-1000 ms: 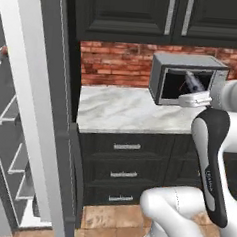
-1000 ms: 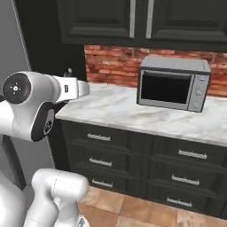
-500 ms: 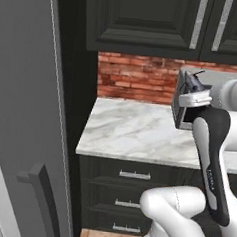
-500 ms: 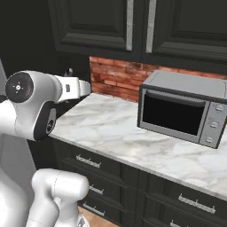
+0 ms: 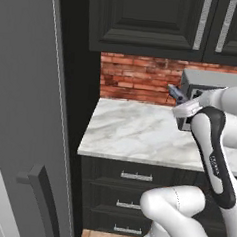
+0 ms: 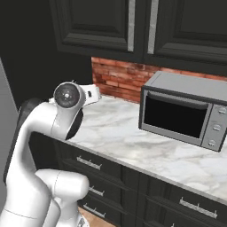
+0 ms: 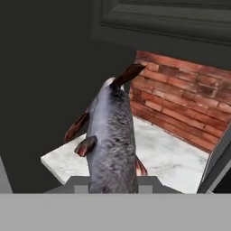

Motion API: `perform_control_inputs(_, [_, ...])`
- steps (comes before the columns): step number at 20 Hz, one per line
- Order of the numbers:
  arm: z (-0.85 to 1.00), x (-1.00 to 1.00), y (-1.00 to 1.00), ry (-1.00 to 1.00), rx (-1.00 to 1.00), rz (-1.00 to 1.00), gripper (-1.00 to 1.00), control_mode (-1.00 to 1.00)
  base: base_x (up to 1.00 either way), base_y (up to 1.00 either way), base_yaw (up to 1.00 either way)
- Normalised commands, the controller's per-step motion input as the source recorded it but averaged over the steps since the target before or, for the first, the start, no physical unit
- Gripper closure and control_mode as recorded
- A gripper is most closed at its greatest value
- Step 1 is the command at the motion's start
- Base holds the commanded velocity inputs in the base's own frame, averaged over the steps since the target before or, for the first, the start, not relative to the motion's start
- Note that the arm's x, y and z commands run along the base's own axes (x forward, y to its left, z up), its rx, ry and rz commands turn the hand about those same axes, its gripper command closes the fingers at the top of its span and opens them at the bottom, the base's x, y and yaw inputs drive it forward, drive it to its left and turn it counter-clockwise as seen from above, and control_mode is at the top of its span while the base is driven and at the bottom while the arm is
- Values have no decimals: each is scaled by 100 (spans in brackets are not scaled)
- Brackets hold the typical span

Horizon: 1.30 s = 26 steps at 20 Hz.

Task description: Open the fridge, remove the peach, onion, and fish, and place them on any counter.

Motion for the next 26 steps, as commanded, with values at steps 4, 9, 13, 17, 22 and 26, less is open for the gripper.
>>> perform_control_inputs(4, [-100,95,41,8,-19,11,100,-100,0,0,0])
perform_control_inputs(9, [-98,100,54,13,-17,9,100,-100,0,0,0])
perform_control_inputs(13, [-82,100,36,12,-6,14,100,-100,0,0,0])
perform_control_inputs(17, [-44,100,25,7,0,13,100,-100,0,0,0])
perform_control_inputs(22, [-27,91,33,14,-4,2,100,-100,0,0,0])
perform_control_inputs(26, [-31,73,23,16,-10,0,100,-100,0,0,0])
